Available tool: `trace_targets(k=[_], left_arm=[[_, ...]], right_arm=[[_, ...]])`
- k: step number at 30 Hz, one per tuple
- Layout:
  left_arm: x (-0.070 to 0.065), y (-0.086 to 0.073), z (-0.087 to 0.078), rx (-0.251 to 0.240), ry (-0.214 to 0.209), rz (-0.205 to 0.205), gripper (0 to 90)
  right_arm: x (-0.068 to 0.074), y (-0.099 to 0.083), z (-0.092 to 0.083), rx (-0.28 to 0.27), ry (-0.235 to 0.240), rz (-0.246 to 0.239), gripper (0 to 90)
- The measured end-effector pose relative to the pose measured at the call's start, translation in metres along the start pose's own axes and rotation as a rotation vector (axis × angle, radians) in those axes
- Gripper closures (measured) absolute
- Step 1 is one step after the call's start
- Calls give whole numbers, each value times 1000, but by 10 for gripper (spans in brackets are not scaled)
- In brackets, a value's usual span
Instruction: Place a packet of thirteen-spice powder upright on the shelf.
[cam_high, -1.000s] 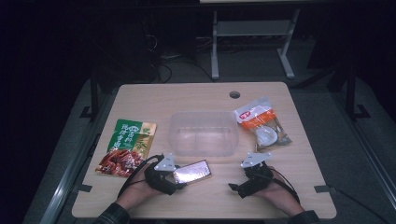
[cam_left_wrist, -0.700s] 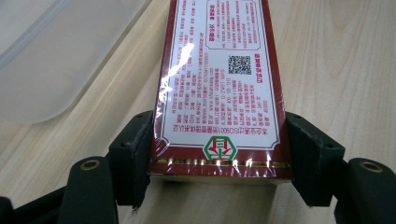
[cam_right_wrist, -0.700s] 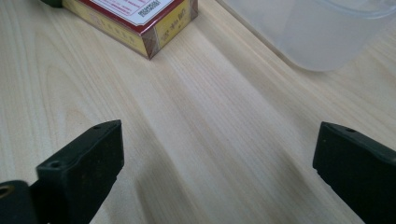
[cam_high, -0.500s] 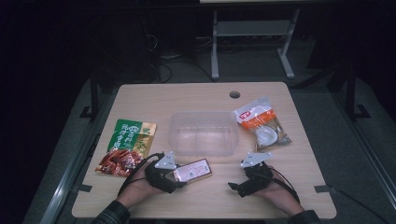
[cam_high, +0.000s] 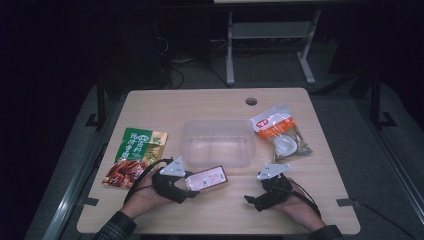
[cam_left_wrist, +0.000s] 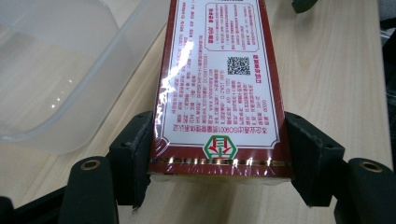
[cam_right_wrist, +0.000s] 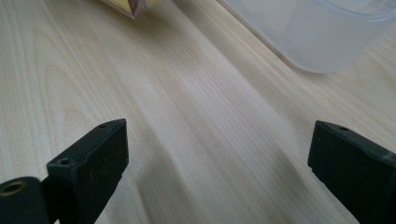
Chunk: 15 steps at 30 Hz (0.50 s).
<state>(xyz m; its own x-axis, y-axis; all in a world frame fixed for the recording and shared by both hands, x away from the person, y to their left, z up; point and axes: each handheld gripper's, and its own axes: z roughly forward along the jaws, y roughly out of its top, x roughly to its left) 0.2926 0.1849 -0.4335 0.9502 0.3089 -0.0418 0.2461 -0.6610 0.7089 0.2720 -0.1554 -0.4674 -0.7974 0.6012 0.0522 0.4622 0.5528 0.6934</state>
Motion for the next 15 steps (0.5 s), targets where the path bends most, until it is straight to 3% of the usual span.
trace_targets(k=[15], left_arm=[[13, 30, -9, 9, -10, 44, 320]], right_arm=[[-1, 0, 0, 7, -1, 2, 49]])
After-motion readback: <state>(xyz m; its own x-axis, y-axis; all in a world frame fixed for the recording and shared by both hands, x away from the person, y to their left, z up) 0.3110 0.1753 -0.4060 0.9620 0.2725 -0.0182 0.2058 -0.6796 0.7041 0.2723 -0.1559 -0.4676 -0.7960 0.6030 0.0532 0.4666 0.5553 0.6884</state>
